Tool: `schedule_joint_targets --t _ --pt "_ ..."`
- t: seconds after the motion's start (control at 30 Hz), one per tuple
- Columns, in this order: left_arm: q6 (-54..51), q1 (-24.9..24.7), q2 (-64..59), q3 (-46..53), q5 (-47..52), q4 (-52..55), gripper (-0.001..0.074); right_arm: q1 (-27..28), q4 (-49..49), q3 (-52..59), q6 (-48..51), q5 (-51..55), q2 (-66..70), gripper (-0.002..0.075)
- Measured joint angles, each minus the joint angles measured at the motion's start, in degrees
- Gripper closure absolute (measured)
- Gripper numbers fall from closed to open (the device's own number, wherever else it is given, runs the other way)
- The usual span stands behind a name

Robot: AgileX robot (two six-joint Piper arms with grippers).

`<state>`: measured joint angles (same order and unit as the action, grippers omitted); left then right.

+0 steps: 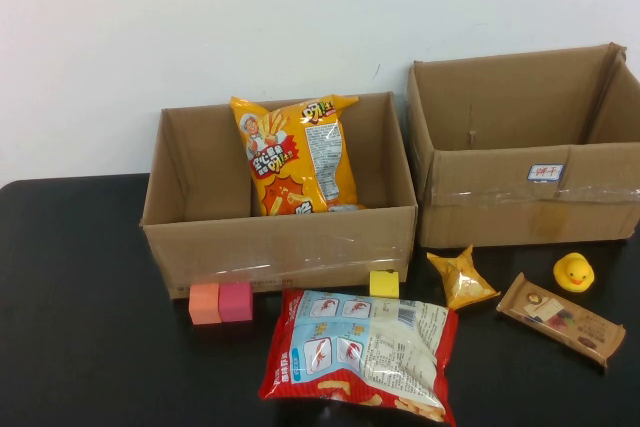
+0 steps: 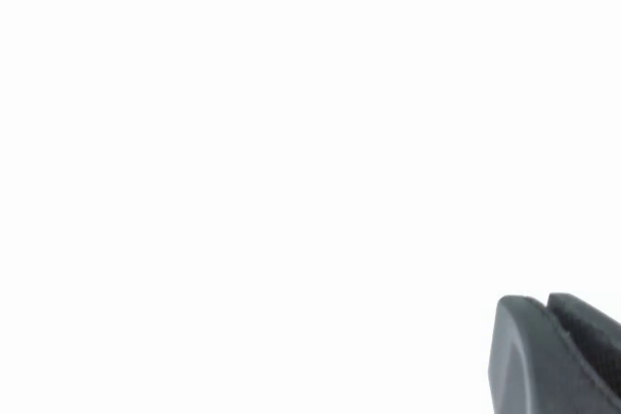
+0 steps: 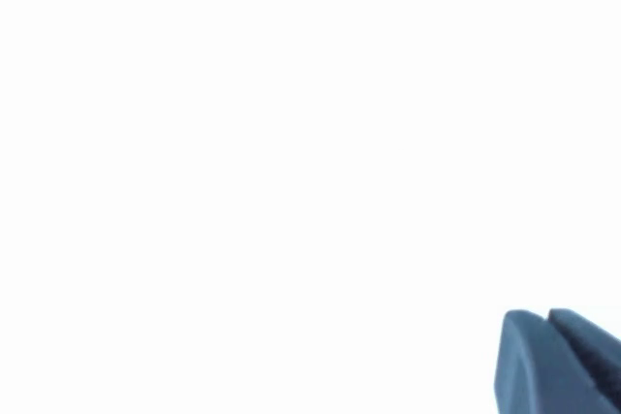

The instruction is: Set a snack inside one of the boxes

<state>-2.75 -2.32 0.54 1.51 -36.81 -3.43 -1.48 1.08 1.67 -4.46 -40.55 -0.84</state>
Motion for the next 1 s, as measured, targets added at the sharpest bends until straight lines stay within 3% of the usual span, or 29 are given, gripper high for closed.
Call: schedule_joint_targets --t 0.17,0.3,0.57,0.8,1.0 --pt "0.17 0.00 0.00 0.00 -3.40 0.00 0.0736 0.00 -1.56 0.00 -0.03 -5.48 0.00 0.0727" --pt "1.06 0.00 0.00 -1.58 -0.01 0.00 0.0736 0.00 -7.43 -3.43 -0.03 2.17 0.00 0.0727" --pt "-0.78 0.00 -3.31 -23.82 34.27 0.00 0.0736 0.00 -10.38 -19.41 0.79 31.04 3.31 0.0727" --pt "-3.27 0.00 -21.42 -37.90 64.92 0.11 0.0736 0.00 -10.51 -23.09 0.93 49.32 16.44 0.0727" --pt "-3.27 0.00 -37.46 -36.37 72.60 0.11 0.0736 0.00 -8.34 -23.09 2.28 53.39 27.30 0.0727"
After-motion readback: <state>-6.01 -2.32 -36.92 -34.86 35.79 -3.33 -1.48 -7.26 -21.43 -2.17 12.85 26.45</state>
